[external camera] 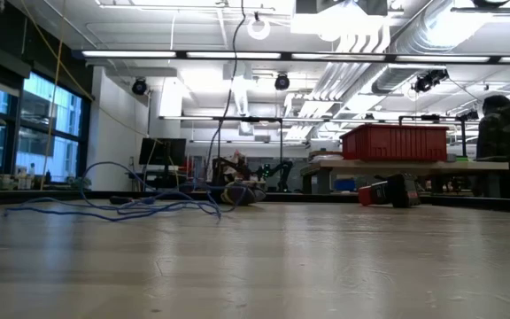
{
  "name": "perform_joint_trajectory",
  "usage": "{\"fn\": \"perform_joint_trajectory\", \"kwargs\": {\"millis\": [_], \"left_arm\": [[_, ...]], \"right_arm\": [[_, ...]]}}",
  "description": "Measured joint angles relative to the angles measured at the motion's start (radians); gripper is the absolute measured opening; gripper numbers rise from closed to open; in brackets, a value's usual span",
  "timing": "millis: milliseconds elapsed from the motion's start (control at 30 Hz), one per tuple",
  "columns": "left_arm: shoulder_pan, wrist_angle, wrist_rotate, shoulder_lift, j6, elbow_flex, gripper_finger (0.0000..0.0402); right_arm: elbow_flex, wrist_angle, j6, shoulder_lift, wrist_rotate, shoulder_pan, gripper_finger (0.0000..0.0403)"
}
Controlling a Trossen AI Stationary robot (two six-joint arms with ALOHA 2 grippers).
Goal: Coil cords
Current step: Coil the blue wire onto the black spool
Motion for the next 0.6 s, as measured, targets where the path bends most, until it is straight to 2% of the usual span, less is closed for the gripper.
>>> {"fn": "perform_joint_trajectory", "kwargs": {"millis": [100,233,333,500,600], "left_arm": [[0.008,0.001,0.006,0.000,-0.003,0.000,0.0000],[0.008,0.006,0.061,0.000,-0.002,0.000,0.0000],[0.008,0.028,0.131,0.000,-0.003,0.000,0.0000],[0.021,0.054,0.307,-0.002,0.016,0.000,0.0000],[0.035,0.061,0.367,-0.002,0.017,0.000,0.0000]], "right_arm": [[0.000,-0.008,0.005,0.006,0.068,-0.008,0.0110],[0.000,-0.008,0.014,0.036,0.148,-0.035,0.0166],[0.000,0.005,0.032,0.058,0.103,-0.060,0.0185],[0.000,0.134,-0.027,0.076,0.054,-0.091,0.0190],[0.002,0.202,-0.022,0.069,-0.048,-0.106,0.0190]]}}
